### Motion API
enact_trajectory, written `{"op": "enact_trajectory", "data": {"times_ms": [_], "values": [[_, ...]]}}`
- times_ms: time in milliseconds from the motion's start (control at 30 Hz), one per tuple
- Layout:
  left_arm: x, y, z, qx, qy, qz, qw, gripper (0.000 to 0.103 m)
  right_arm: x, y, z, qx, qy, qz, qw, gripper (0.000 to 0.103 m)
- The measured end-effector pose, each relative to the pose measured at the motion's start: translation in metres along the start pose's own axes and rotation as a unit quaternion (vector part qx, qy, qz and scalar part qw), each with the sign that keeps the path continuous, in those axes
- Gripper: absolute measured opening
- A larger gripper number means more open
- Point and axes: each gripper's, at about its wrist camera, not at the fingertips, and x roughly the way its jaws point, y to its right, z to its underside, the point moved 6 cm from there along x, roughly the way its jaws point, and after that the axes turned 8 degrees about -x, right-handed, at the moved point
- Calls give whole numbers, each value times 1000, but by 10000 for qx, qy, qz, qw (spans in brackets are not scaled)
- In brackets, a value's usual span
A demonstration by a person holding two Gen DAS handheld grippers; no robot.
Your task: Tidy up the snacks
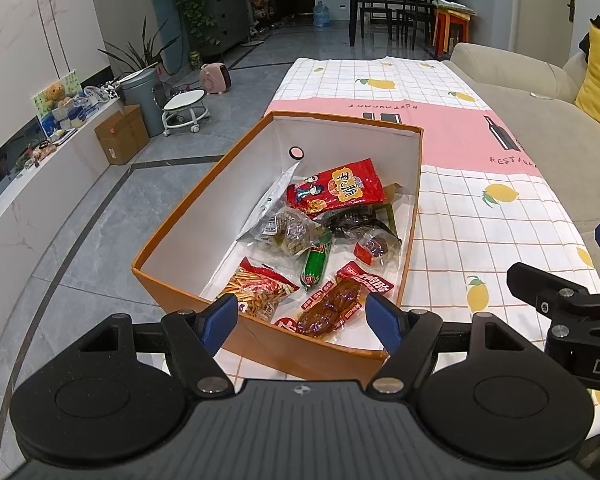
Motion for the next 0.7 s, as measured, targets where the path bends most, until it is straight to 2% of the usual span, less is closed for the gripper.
{"op": "enact_trajectory", "data": {"times_ms": [700], "values": [[-2, -1, -1, -8, 71, -6, 10000, 85, 1, 2, 2, 6, -9, -5, 10000, 97]]}}
